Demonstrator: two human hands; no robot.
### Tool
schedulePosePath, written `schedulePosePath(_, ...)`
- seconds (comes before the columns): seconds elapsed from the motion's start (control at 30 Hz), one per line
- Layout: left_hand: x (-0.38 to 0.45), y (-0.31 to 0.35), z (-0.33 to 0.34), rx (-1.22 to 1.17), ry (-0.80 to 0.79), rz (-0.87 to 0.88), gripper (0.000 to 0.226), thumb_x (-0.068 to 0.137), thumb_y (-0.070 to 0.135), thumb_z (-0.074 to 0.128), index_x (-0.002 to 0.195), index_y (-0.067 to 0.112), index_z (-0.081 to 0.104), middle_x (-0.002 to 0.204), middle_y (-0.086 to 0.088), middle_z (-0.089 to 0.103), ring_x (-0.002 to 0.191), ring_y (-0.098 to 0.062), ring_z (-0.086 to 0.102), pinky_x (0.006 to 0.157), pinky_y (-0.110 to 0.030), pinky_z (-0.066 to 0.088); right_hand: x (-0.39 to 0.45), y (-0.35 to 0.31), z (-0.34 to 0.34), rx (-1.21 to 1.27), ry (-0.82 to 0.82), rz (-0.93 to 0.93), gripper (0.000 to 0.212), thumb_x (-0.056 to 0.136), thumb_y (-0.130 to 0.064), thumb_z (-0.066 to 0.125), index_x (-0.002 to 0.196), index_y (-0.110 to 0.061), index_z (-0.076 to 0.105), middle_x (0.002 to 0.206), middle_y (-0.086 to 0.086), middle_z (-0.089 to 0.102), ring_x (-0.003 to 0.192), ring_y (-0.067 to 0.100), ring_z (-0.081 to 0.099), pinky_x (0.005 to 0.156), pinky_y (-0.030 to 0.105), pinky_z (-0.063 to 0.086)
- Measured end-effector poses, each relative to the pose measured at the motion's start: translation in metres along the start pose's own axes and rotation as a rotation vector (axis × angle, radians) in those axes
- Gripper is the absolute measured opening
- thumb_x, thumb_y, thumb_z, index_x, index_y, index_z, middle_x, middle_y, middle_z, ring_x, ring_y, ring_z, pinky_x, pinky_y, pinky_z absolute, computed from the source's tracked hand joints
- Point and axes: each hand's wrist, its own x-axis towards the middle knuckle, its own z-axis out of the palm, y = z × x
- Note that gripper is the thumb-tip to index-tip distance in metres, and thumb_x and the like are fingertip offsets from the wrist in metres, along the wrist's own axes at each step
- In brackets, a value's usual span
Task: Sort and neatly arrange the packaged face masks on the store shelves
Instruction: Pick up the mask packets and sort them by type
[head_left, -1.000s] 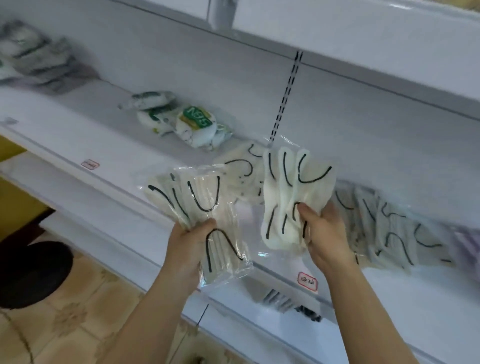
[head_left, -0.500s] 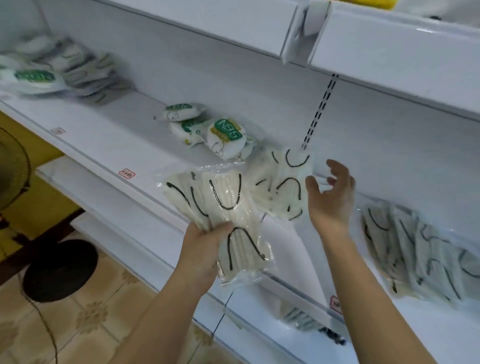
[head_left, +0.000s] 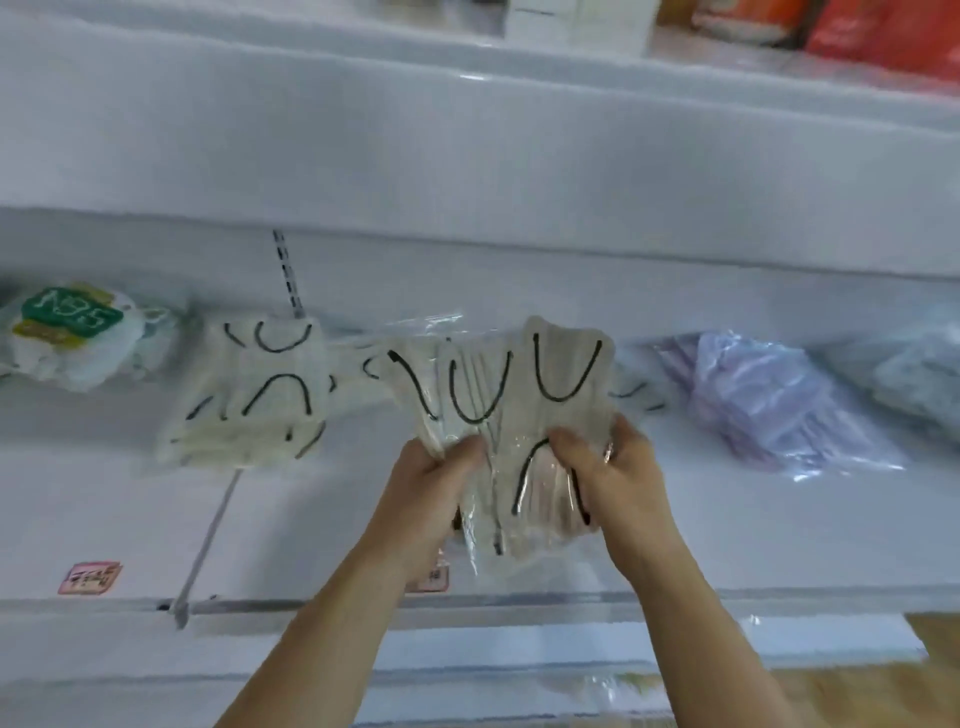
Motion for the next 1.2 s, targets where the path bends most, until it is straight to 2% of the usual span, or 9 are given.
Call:
schedulePosePath(0.17, 0.021, -0.009, 0.061, 0.106, -0.098, 0.112, 0.019, 0.098, 0.017, 0.067, 0.116, 0.02, 0.071, 0.102, 0.0, 0.078, 0.097, -0.016, 0.075, 0.082, -0.033, 0.059, 0.013, 0.02, -0.054, 0.067, -0.012, 0.05, 0.04, 0.089, -0.008, 0.078, 0.123, -0.02, 0.061, 0.109, 0.003, 0.078, 0.1, 0.022, 0.075, 0.087, 0.042, 0.06)
schedulePosePath(0.27, 0.038, -0.013, 0.075, 0.139, 0.087, 0.09, 0.022, 0.097, 0.031, 0.067, 0.117, 0.026, 0.06, 0.11, -0.004, 0.07, 0.097, -0.015, 0.069, 0.087, -0.036, 0.056, 0.036, 0.025, -0.067, 0.033, 0.063, 0.042, 0.037, 0.088, -0.005, 0.076, 0.116, -0.026, 0.063, 0.105, -0.005, 0.078, 0.096, 0.013, 0.075, 0.08, 0.032, 0.061)
schedulePosePath(0.4, 0.063, 0.005, 0.058, 0.046, 0.275, 0.149, 0.03, 0.094, 0.023, 0.065, 0.121, 0.029, 0.056, 0.114, 0.005, 0.068, 0.1, -0.018, 0.07, 0.091, -0.046, 0.057, 0.08, 0.011, -0.068, 0.041, 0.019, 0.067, 0.025, 0.095, -0.014, 0.069, 0.119, -0.016, 0.064, 0.105, -0.005, 0.077, 0.099, 0.016, 0.074, 0.079, 0.036, 0.061)
schedulePosePath(0.5, 0.059, 0.013, 0.034, 0.436, 0.303, 0.246, 0.036, 0.093, 0.032, 0.058, 0.128, 0.027, 0.061, 0.127, 0.015, 0.062, 0.118, -0.011, 0.061, 0.099, -0.035, 0.05, 0.089, 0.003, -0.064, -0.157, 0.005, 0.049, 0.063, 0.084, -0.049, 0.067, 0.138, -0.02, 0.051, 0.134, 0.001, 0.065, 0.126, 0.025, 0.061, 0.105, 0.053, 0.051)
schedulePosePath(0.6, 0.037, 0.001, 0.01, 0.791, 0.388, 0.333, 0.037, 0.094, 0.03, 0.056, 0.128, 0.017, 0.064, 0.132, 0.002, 0.06, 0.125, -0.024, 0.053, 0.103, -0.041, 0.045, 0.07, 0.01, -0.062, -0.382, 0.02, -0.013, 0.082, 0.097, -0.033, 0.063, 0.163, -0.016, 0.017, 0.169, 0.003, 0.024, 0.156, 0.022, 0.021, 0.127, 0.04, 0.019)
schedulePosePath(0.67, 0.022, -0.008, -0.005, 0.989, 0.494, 0.261, 0.043, 0.091, 0.036, 0.055, 0.128, 0.017, 0.064, 0.141, -0.008, 0.053, 0.136, -0.034, 0.042, 0.105, -0.053, 0.042, 0.06, 0.023, -0.056, -0.487, 0.032, -0.073, 0.087, 0.098, -0.03, 0.062, 0.163, -0.008, 0.008, 0.171, 0.007, 0.013, 0.158, 0.022, 0.012, 0.128, 0.041, 0.014)
schedulePosePath(0.83, -0.013, -0.023, -0.071, 1.066, 0.653, -0.015, 0.053, 0.092, 0.037, 0.064, 0.143, 0.03, 0.05, 0.169, -0.007, 0.006, 0.156, -0.025, -0.006, 0.121, -0.061, 0.006, 0.055, 0.035, -0.021, -0.702, -0.009, 0.009, 0.098, 0.094, -0.039, 0.062, 0.16, 0.002, 0.002, 0.169, 0.023, -0.006, 0.158, 0.032, -0.006, 0.127, 0.045, 0.006)
schedulePosePath(1.03, -0.042, -0.028, -0.185, 1.021, 0.66, -0.093, 0.056, 0.096, 0.043, 0.061, 0.147, 0.03, 0.043, 0.17, -0.007, 0.002, 0.157, -0.024, -0.008, 0.121, -0.063, 0.004, 0.047, 0.015, 0.012, -0.83, 0.197, 0.005, 0.09, 0.096, -0.039, 0.065, 0.16, 0.002, 0.016, 0.168, 0.029, -0.001, 0.157, 0.039, -0.004, 0.126, 0.048, 0.004)
schedulePosePath(1.2, -0.059, -0.027, -0.284, 1.058, 0.563, -0.111, 0.057, 0.096, 0.047, 0.057, 0.148, 0.033, 0.038, 0.17, -0.005, 0.001, 0.157, -0.024, -0.011, 0.121, -0.063, 0.003, -0.02, -0.001, 0.159, -0.948, -0.087, -0.191, 0.079, 0.098, -0.041, 0.06, 0.159, -0.005, 0.025, 0.168, 0.025, 0.012, 0.157, 0.036, 0.001, 0.126, 0.047, 0.004)
